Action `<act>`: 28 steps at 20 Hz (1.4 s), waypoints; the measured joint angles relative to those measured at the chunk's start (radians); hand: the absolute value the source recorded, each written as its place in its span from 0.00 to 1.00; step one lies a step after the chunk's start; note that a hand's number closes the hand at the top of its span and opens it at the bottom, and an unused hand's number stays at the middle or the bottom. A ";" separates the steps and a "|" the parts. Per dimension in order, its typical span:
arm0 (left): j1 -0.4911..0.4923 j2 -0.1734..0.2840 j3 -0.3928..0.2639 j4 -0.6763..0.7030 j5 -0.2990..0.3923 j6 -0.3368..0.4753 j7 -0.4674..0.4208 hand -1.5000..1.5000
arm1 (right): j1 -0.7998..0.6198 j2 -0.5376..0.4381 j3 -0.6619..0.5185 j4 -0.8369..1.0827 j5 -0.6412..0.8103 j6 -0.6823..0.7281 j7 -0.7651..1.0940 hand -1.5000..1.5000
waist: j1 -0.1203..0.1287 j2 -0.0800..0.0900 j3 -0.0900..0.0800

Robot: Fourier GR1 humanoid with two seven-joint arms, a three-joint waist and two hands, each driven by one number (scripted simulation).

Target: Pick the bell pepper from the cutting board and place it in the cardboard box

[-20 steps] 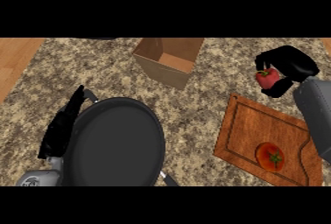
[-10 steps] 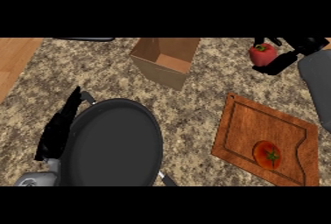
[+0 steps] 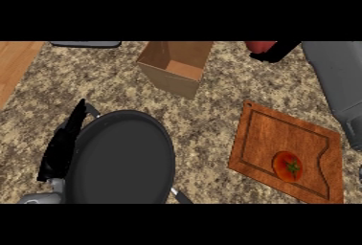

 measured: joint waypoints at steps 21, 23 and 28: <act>-0.026 0.001 0.005 -0.009 0.001 -0.029 0.019 0.50 | -0.199 0.295 0.067 0.178 0.073 -0.152 0.306 1.00 | 0.025 0.014 -0.002; -0.038 -0.009 -0.002 -0.003 -0.007 -0.021 0.023 0.50 | -0.191 0.316 0.073 0.194 0.083 -0.175 0.331 0.00 | 0.026 0.016 -0.002; -0.047 -0.010 -0.006 0.000 -0.012 -0.024 0.015 0.50 | -0.173 0.349 0.065 0.229 0.078 -0.209 0.388 0.00 | 0.037 0.021 -0.002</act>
